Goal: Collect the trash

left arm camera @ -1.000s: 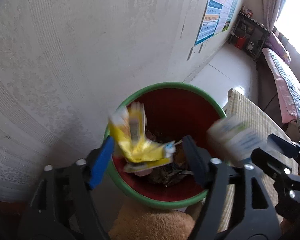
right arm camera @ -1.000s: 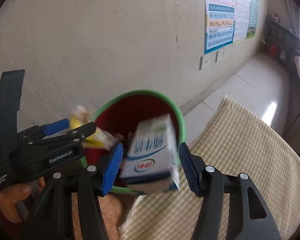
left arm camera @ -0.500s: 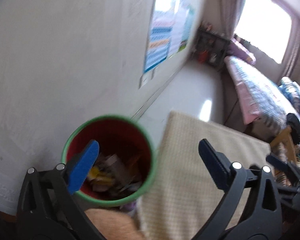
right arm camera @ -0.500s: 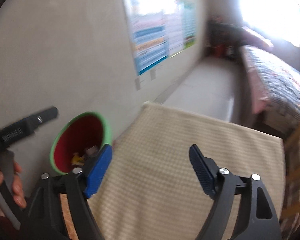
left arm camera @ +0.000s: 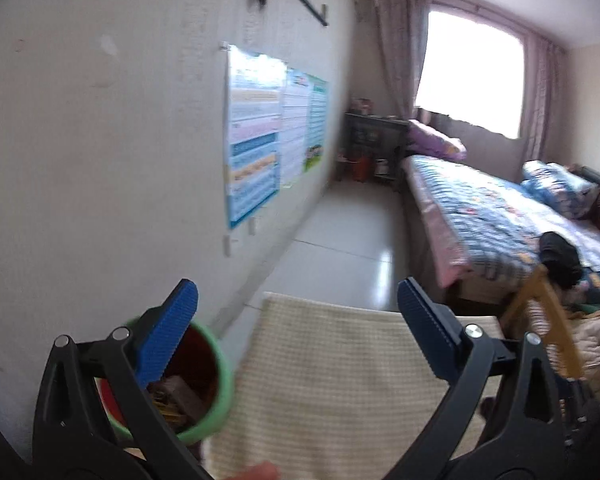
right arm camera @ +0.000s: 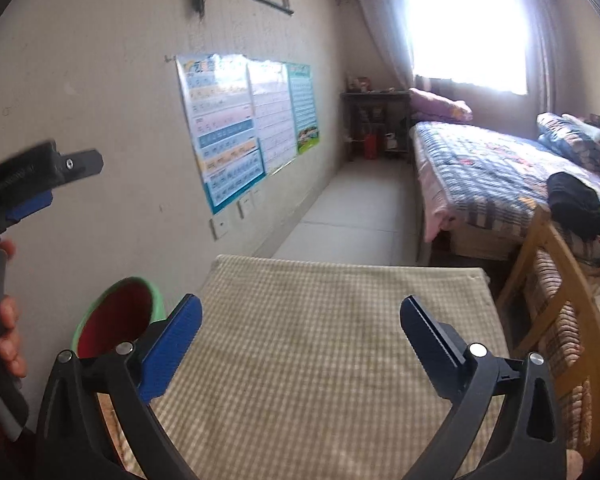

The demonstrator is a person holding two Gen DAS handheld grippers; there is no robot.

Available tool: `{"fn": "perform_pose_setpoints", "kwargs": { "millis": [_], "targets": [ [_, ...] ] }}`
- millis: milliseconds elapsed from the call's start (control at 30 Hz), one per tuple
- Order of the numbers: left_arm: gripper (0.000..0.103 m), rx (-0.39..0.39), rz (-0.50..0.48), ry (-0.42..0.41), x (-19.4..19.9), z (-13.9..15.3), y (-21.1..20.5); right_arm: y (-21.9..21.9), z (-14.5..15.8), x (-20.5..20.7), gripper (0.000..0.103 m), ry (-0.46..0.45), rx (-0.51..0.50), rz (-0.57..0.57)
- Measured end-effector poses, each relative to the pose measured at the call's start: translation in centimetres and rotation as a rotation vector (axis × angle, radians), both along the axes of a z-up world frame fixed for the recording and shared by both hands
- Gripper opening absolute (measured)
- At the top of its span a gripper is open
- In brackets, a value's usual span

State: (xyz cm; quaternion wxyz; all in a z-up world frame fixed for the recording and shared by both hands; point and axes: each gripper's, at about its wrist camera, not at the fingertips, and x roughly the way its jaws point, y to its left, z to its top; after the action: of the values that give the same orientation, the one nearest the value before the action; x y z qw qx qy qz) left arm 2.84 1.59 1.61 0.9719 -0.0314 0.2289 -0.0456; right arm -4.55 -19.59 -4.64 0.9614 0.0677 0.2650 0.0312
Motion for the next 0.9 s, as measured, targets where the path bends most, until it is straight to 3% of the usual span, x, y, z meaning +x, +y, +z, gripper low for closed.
{"fn": "perform_pose_setpoints", "kwargs": {
  "millis": [267,500,900],
  "targets": [
    [0.098,-0.025,0.011,-0.023,-0.5,0.9,-1.5,-1.2,0.5,-1.5,0.096,-0.069,-0.015,-0.018],
    [0.098,0.098,0.123,-0.028,-1.0,0.9,-2.5,-1.6,0.2,-1.8,0.096,-0.066,0.009,-0.033],
    [0.098,0.061,0.101,0.017,-1.3,0.2,-1.3,-0.6,-0.2,-1.8,0.096,-0.053,-0.008,-0.018]
  ]
}}
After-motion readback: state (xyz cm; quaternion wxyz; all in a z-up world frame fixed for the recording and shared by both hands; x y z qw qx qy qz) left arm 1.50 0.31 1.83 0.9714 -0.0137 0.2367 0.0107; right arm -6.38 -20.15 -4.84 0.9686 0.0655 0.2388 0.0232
